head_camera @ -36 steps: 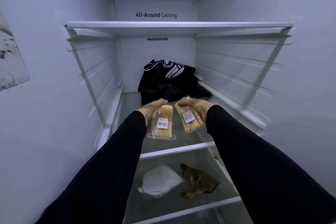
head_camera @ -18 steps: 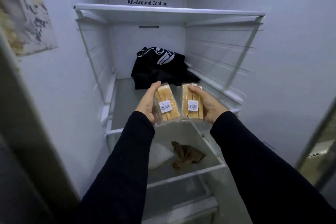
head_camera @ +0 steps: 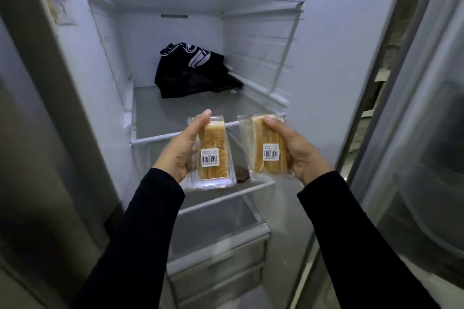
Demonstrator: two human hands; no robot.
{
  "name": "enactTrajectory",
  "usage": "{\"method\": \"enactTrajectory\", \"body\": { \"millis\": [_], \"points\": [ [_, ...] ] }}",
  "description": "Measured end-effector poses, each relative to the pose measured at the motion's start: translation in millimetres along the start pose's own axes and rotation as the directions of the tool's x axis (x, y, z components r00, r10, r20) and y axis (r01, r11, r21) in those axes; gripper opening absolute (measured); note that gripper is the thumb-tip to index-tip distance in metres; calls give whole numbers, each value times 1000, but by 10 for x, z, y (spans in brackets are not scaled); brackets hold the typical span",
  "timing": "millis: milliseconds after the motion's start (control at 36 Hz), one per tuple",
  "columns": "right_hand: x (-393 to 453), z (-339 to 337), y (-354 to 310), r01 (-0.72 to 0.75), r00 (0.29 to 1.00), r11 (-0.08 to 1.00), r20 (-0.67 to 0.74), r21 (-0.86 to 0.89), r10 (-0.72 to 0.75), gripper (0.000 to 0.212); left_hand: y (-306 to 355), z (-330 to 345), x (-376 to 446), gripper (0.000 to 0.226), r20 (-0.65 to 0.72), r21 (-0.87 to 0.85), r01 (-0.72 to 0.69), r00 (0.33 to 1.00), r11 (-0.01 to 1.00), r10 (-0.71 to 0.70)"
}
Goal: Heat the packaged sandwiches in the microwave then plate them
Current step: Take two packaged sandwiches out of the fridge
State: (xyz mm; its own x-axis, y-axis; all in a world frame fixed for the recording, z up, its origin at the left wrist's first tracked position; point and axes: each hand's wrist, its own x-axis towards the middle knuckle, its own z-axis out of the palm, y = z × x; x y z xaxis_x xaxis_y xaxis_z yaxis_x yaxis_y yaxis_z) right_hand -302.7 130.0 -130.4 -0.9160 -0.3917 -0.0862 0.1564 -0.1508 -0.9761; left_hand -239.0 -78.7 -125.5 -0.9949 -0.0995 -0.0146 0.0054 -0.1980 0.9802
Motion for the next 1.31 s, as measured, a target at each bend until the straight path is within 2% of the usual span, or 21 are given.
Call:
{"method": "enactTrajectory", "body": {
  "millis": [139,222,250,361,444,528,639,722,861,1000,1194,1306],
  "points": [
    [-401,-30,-69,44,998,999,56,-31,-42,35,-58,142,-292,42,-35,54,16,999,998,-14],
    [-658,-110,-77,63,998,994,26,-85,-61,35,-87,319,-518,80,-109,59,74,992,996,-67],
    [-755,-137,-71,62,998,993,21,-98,-61,37,-120,380,-603,84,-120,60,78,990,995,-70],
    [-1185,-268,-10,10,999,997,44,-83,-7,45,-266,659,-987,78,-163,64,91,983,994,-79],
    [-1549,-340,43,-31,999,998,43,-51,34,38,-378,828,-1278,64,-178,85,79,982,993,-63],
    [-1913,-392,71,-52,999,998,11,-35,53,31,-424,977,-1551,69,-185,111,111,979,988,-89],
    [-2274,-393,93,-70,997,994,-20,-81,68,28,-473,1090,-1794,54,-171,102,110,981,989,-91],
    [-2559,-412,112,-71,997,993,-50,-93,66,28,-479,1203,-1999,52,-128,109,94,989,990,-80],
    [-2962,-417,98,-63,995,995,-83,-77,57,30,-412,1331,-2225,77,-60,101,100,994,990,-95],
    [-3361,-379,78,-19,988,998,-155,-57,10,34,-356,1445,-2410,76,23,93,72,997,993,-75],
    [-4038,-207,147,14,954,1000,-299,-20,-20,33,-259,1604,-2841,64,167,51,123,977,991,-130],
    [-4455,-151,234,26,920,999,-391,-23,-33,31,-325,1723,-3054,42,250,36,126,959,991,-131]
  ]
}}
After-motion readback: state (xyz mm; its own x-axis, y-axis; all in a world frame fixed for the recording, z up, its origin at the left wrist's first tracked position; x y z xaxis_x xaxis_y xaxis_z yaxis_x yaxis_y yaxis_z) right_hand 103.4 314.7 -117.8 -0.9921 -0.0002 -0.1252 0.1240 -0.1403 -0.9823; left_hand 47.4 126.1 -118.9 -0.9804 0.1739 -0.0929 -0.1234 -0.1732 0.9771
